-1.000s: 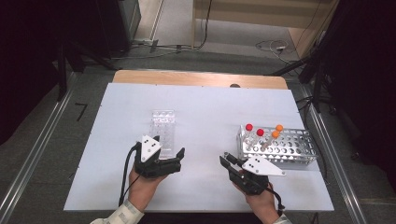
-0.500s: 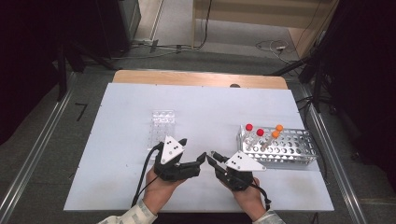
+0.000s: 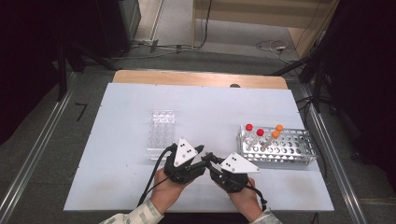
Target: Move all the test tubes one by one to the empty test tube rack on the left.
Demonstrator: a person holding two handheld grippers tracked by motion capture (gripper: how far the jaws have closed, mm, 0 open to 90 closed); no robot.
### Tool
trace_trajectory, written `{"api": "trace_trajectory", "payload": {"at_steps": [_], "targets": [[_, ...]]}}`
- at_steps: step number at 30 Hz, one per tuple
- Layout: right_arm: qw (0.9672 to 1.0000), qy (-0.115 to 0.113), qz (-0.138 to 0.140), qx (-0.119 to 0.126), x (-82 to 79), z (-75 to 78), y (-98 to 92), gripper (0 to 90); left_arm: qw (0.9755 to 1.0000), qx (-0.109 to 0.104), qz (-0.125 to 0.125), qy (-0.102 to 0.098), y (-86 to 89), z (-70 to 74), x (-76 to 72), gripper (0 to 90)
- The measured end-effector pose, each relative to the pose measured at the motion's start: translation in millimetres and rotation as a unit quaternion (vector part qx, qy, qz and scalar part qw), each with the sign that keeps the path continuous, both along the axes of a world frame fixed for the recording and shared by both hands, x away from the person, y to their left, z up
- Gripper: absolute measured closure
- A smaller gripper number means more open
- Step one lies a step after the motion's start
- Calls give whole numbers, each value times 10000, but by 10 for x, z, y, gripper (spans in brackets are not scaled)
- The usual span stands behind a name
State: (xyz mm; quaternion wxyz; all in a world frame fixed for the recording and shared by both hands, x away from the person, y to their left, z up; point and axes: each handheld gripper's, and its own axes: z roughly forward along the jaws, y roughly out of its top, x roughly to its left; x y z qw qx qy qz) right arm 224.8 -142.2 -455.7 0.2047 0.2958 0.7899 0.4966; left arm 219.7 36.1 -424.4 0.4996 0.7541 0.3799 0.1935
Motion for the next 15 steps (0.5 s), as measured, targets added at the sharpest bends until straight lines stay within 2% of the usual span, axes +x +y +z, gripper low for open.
{"api": "trace_trajectory", "payload": {"at_steps": [2,5,13,14,15], "targets": [[10000,6,3,3,-2,1,1,736,10000,6,-26,13,-1,-2,1,658],[10000,1,2,3,-4,1,2,736,10000,21,-82,-5,-6,-3,-4,747],[10000,28,-8,14,-3,1,0,728,9999,72,-90,-48,-7,0,0,764],[9999,84,58,52,6,2,-8,624,9999,79,-90,-51,-2,3,6,765],[9999,124,80,55,10,4,-10,569,9999,75,-82,-54,11,9,19,764]]}}
